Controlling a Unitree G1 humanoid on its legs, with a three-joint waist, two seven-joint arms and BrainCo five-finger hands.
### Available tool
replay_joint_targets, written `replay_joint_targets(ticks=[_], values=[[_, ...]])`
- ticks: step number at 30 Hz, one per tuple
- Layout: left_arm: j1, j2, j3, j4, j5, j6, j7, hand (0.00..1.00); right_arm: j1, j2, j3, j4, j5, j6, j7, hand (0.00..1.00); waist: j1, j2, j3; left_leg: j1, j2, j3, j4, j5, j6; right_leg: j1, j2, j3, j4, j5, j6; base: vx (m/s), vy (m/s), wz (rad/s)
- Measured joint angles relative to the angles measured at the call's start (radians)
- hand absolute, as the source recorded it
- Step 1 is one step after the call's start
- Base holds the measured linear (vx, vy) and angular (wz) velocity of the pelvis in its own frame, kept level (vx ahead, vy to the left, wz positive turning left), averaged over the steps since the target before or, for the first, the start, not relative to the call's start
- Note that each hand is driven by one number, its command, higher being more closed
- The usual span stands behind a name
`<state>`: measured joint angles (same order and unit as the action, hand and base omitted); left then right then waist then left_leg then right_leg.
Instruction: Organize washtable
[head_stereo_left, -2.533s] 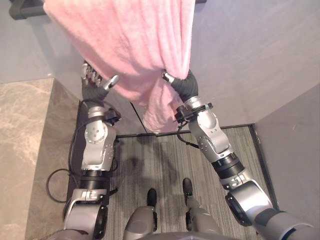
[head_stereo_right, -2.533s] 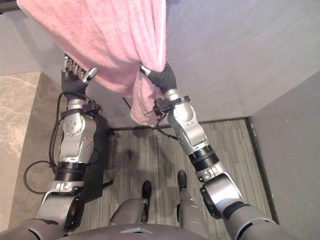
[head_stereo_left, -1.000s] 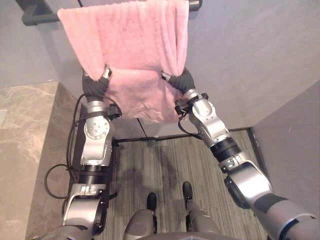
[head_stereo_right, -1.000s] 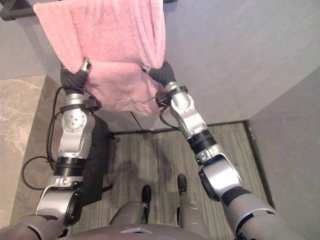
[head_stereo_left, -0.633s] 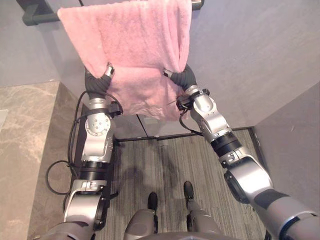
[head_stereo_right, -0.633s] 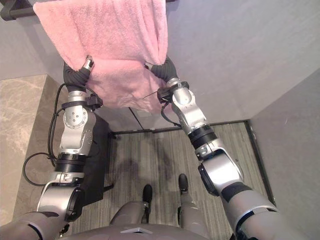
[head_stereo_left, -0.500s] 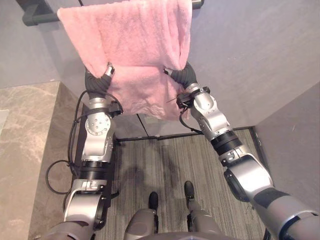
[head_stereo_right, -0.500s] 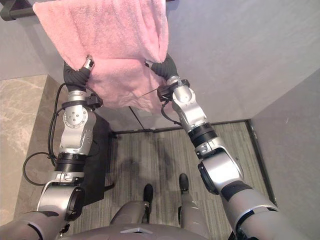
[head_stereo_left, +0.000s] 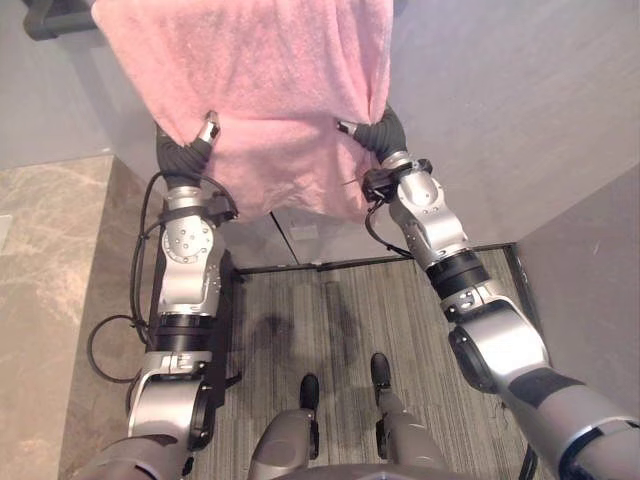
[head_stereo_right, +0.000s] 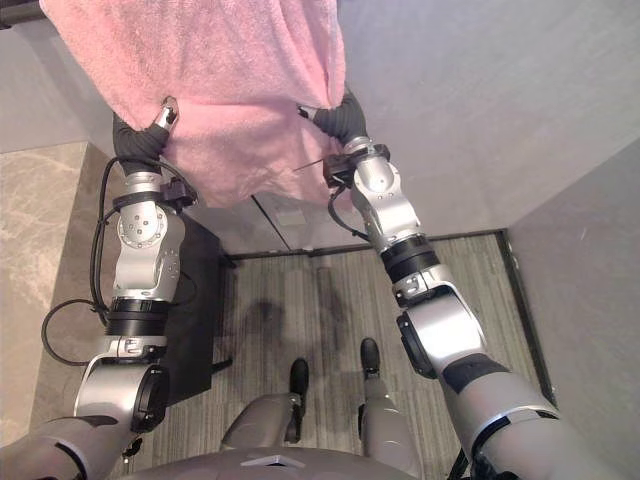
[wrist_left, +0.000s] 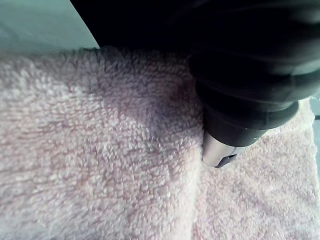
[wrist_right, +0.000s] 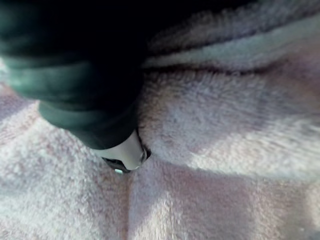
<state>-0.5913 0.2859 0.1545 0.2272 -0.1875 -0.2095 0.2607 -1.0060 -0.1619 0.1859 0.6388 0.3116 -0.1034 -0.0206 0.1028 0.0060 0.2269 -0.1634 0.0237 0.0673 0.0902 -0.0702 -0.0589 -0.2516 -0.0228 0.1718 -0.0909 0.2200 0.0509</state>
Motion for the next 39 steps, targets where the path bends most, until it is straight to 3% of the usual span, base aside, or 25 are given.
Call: replay_joint_targets(ticks=[6, 8, 11, 26, 30, 33, 35, 39], values=[[0.008, 0.006, 0.132, 0.014, -0.004, 0.001, 0.026, 0.00, 0.017, -0.066, -0.076, -0.008, 0.002, -0.001, -0.049, 0.00, 0.003, -0.001, 0.006, 0.000, 0.001, 0.001, -0.002, 0.000, 0.000, -0.001, 0.000, 0.002, 0.000, 0.000, 0.000, 0.00, 0.000, 0.00], [0.038, 0.054, 0.252, 0.056, -0.027, 0.003, 0.084, 0.00, 0.050, -0.132, -0.165, -0.013, 0.003, -0.001, -0.102, 0.00, 0.005, -0.001, 0.006, 0.000, 0.003, 0.004, -0.007, 0.000, 0.000, -0.005, 0.002, 0.003, 0.000, 0.000, 0.000, 0.02, -0.001, -0.04], [0.102, 0.096, 0.322, 0.080, -0.042, 0.004, 0.116, 0.00, 0.098, -0.208, -0.218, -0.027, 0.003, -0.002, -0.134, 0.00, 0.008, -0.001, 0.007, 0.000, 0.005, 0.008, -0.013, 0.000, 0.000, -0.010, 0.004, 0.005, 0.000, 0.000, 0.000, 0.03, 0.003, -0.04], [0.257, 0.104, 0.314, 0.081, -0.041, 0.010, 0.087, 0.00, 0.252, -0.215, -0.226, -0.281, 0.003, -0.020, -0.127, 0.00, 0.003, -0.001, 0.007, 0.001, 0.007, 0.012, -0.009, 0.000, -0.001, -0.009, 0.005, 0.008, 0.000, 0.002, -0.002, 0.00, 0.000, 0.00], [0.361, 0.046, 0.308, -0.039, -0.044, 0.008, 0.065, 0.00, 0.376, -0.200, -0.228, -0.417, 0.002, -0.022, -0.100, 0.00, 0.003, -0.001, 0.007, 0.000, 0.007, 0.013, -0.009, 0.000, -0.001, -0.010, 0.005, 0.008, 0.000, 0.002, -0.002, 0.00, 0.000, 0.00], [0.474, -0.042, 0.250, -0.217, -0.091, 0.001, 0.022, 0.00, 0.468, -0.159, -0.225, -0.509, 0.003, -0.032, -0.055, 0.00, 0.004, -0.001, 0.006, 0.005, 0.007, 0.023, -0.021, 0.000, -0.001, -0.010, 0.004, 0.008, 0.000, 0.001, -0.002, 0.00, 0.000, 0.00], [0.567, -0.108, 0.181, -0.355, -0.124, -0.010, -0.026, 0.00, 0.548, -0.117, -0.213, -0.582, 0.024, -0.046, -0.014, 0.00, 0.007, -0.001, 0.005, 0.012, 0.006, 0.026, -0.030, 0.001, -0.001, -0.010, 0.003, 0.006, 0.000, -0.001, -0.002, 0.00, 0.002, -0.02], [0.678, -0.159, 0.093, -0.506, -0.169, -0.032, -0.116, 0.00, 0.634, -0.093, -0.148, -0.649, 0.065, -0.062, 0.060, 0.00, 0.003, 0.000, 0.001, 0.015, 0.006, 0.028, -0.037, 0.003, -0.002, -0.010, 0.002, 0.004, 0.000, -0.004, 0.000, 0.00, 0.000, 0.00]])
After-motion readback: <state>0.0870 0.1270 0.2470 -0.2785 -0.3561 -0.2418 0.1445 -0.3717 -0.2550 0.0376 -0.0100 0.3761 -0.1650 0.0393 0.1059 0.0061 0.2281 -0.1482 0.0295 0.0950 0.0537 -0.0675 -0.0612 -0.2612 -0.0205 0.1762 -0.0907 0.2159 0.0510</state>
